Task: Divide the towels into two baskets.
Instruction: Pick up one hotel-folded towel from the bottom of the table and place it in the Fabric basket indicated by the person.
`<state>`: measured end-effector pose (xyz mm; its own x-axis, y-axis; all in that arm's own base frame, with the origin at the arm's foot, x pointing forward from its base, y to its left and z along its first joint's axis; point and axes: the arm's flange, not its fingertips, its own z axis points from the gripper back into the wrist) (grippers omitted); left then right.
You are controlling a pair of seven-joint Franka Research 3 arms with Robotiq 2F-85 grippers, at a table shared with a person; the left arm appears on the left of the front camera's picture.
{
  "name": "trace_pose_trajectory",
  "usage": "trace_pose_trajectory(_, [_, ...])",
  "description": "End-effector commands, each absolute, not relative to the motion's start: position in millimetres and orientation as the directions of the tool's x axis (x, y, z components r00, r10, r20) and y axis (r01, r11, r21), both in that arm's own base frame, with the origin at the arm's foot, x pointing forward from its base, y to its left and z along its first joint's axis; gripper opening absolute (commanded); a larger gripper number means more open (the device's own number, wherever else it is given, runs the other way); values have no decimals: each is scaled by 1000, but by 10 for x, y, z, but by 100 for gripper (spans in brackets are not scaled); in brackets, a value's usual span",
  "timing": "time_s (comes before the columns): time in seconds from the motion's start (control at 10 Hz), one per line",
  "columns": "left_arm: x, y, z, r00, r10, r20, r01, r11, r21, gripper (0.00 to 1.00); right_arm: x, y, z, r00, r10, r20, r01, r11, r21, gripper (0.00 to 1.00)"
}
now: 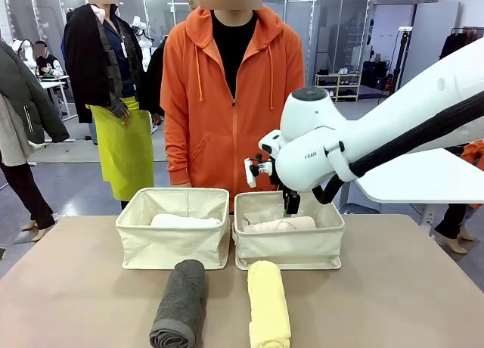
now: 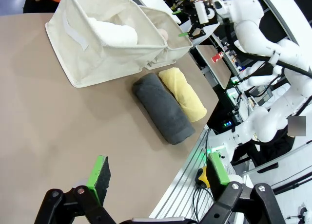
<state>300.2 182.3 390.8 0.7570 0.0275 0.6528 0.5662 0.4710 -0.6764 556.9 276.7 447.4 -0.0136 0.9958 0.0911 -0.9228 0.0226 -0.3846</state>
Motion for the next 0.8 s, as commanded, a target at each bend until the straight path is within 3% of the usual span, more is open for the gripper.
trace_pose_trajectory(0.0, [2959,1845,3933,757,24,653,572,460,-679,100,5124,2356,4701,108,964,242,-931,183,-316,100])
trace_pose_trajectory(0.4, [2959,1845,3933,757,24,653,572,460,-679,100,4294,985,4846,436,783,443,-870,492,-15,100])
trace_pose_trajectory(0.7, [2959,1845,3933,757,24,653,572,460,-679,100,3751,-5,4772,642,559,525,-758,567,323,100])
